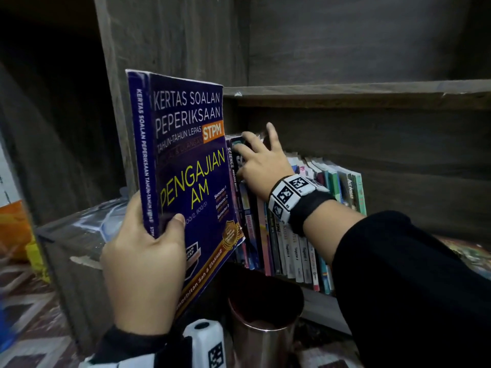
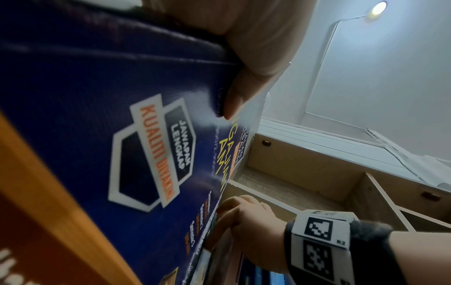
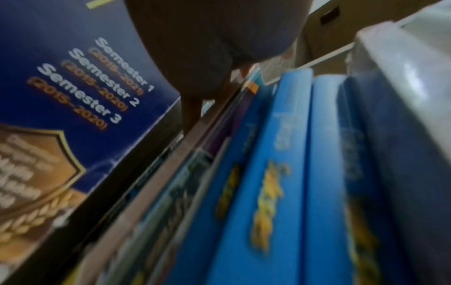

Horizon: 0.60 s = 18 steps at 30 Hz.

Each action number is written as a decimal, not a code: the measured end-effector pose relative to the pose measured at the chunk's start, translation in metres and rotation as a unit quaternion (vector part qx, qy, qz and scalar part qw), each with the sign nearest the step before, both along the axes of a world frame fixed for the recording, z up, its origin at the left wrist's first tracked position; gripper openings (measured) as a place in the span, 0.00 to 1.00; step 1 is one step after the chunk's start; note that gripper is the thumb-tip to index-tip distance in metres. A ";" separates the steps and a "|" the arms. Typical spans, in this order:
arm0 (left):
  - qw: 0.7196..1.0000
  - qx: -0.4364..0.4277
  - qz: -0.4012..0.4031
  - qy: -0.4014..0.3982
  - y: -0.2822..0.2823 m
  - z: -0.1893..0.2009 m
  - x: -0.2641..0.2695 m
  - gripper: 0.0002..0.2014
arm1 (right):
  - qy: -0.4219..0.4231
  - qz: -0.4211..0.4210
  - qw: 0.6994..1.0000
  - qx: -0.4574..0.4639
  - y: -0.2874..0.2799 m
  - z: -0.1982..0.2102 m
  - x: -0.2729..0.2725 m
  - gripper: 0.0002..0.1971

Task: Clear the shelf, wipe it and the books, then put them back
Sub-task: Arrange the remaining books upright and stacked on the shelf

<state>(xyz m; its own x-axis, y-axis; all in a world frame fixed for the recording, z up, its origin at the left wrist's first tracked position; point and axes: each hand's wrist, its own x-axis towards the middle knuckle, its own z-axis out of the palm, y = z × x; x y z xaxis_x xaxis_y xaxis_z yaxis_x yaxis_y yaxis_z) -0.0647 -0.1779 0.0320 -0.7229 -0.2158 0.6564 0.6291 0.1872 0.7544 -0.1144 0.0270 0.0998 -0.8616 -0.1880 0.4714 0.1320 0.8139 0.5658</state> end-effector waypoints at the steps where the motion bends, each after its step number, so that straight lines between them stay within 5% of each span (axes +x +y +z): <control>1: 1.000 0.004 0.002 -0.002 -0.001 0.000 -0.001 0.15 | -0.004 -0.011 1.000 -0.005 -0.001 -0.001 -0.001 0.15; 7: 1.000 0.020 0.005 0.002 -0.006 0.001 -0.003 0.15 | -0.064 -0.055 0.996 -0.016 -0.003 0.004 0.002 0.23; 18: 0.998 0.064 -0.027 0.010 -0.009 -0.003 -0.008 0.16 | -0.096 -0.011 0.995 0.014 0.026 0.005 0.019 0.21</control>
<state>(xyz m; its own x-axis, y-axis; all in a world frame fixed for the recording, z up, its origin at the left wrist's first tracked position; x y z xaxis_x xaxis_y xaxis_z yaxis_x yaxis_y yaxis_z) -0.0725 -0.1870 0.0293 -0.7231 -0.2608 0.6397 0.6503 0.0554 0.7576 -0.0959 0.0532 0.1052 -0.9393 -0.1799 0.2922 0.0359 0.7954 0.6051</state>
